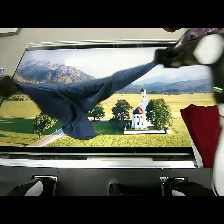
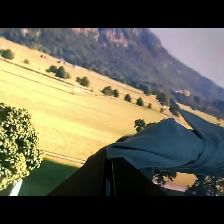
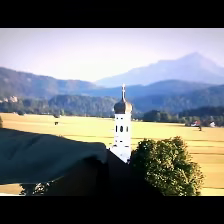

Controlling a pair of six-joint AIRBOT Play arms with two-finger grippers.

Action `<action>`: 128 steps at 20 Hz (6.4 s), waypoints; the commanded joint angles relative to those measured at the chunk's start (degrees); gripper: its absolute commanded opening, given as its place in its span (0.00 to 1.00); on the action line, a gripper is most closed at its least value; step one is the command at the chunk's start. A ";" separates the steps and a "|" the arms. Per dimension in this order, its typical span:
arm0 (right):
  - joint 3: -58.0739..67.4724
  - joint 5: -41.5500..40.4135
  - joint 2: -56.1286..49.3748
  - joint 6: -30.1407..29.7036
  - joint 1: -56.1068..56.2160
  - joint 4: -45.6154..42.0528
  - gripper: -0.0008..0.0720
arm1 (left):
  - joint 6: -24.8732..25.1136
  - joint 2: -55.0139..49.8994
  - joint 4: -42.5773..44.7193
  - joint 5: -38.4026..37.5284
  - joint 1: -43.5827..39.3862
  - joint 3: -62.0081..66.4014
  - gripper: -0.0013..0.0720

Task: Fold the clothes and pants, and hang the long-sleeved shirts on hangers.

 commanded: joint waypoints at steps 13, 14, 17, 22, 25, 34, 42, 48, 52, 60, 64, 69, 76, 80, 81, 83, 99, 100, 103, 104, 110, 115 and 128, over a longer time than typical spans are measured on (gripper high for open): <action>-1.20 -3.23 -17.14 3.23 0.02 0.90 0.05 | 4.42 -10.08 -3.30 -1.95 11.21 -6.84 0.92; -1.20 -2.64 -16.79 3.23 0.02 0.92 0.05 | 5.01 -7.15 -3.37 -3.85 13.14 -8.96 0.92; -1.20 -0.68 -16.11 3.23 0.02 1.03 0.05 | 4.20 2.67 -8.59 -4.13 16.13 -22.64 0.92; -1.20 2.95 -15.87 3.23 0.02 1.09 0.05 | 5.81 9.68 -25.94 0.48 10.82 -45.59 0.92; -1.20 4.37 -15.74 3.23 0.02 1.11 0.05 | 5.57 9.29 -27.47 8.35 3.39 -50.14 0.92; -1.20 7.93 -15.74 3.26 0.02 1.16 0.05 | 5.57 -3.63 -31.32 19.10 -12.02 -50.31 0.92; -1.18 8.20 -14.80 3.26 0.02 1.16 0.05 | 5.60 -6.88 -36.06 27.23 -15.96 -49.57 0.46; -1.11 8.09 -12.48 2.99 0.02 -2.12 0.05 | 10.03 -3.54 -33.00 22.64 -14.23 -34.84 0.04; 3.87 6.73 -7.43 3.04 0.00 -15.41 0.05 | 5.60 0.09 -23.23 12.07 -4.22 -6.69 0.04; 9.20 12.87 13.92 2.73 0.02 -25.57 0.05 | -9.42 4.68 0.33 -8.57 8.28 44.44 0.04; 9.20 13.86 25.20 0.90 0.02 -23.85 0.05 | -12.76 13.29 10.05 -12.70 8.61 45.77 0.04; 9.14 14.05 28.48 1.09 0.02 -16.85 0.05 | -14.60 15.41 14.23 -15.52 8.61 43.74 0.04; 9.16 14.03 6.60 3.67 0.02 -3.26 0.05 | -9.25 3.21 2.29 -16.17 5.09 18.78 0.04; 9.14 12.33 -12.74 3.67 0.02 4.66 0.05 | -7.93 -10.60 2.29 -5.57 0.46 2.75 0.04; 9.14 11.10 -17.09 3.65 0.02 5.68 0.05 | -7.96 -15.02 2.29 -1.68 -0.37 0.02 0.04; 9.16 8.11 -24.83 3.65 0.02 7.26 0.05 | -7.93 -23.93 2.27 3.23 -1.51 -2.10 0.04; 9.20 11.93 -26.93 2.97 0.02 7.32 0.05 | 1.84 -4.85 -13.40 -3.93 17.99 -22.56 0.85; 9.20 12.68 -26.75 2.97 0.07 7.34 0.05 | 2.89 -2.40 -17.25 -3.26 17.14 -28.13 0.85; 9.20 14.40 -26.69 2.34 0.07 7.52 0.05 | 4.81 0.31 -25.53 0.83 11.06 -40.52 0.85; 9.20 14.95 -26.69 2.34 0.07 7.52 0.05 | 5.01 0.11 -27.21 3.43 8.00 -43.30 0.85; 9.20 17.03 -26.69 2.34 0.07 7.61 0.05 | 4.98 -4.22 -32.41 15.72 -6.73 -46.93 0.85; 9.20 17.38 -26.49 1.40 0.07 7.89 0.05 | 5.86 -9.94 -35.43 19.78 -10.05 -46.58 0.84; 9.20 16.92 -24.04 0.39 0.07 6.69 0.05 | 9.64 -14.32 -34.99 17.68 -9.77 -29.03 0.04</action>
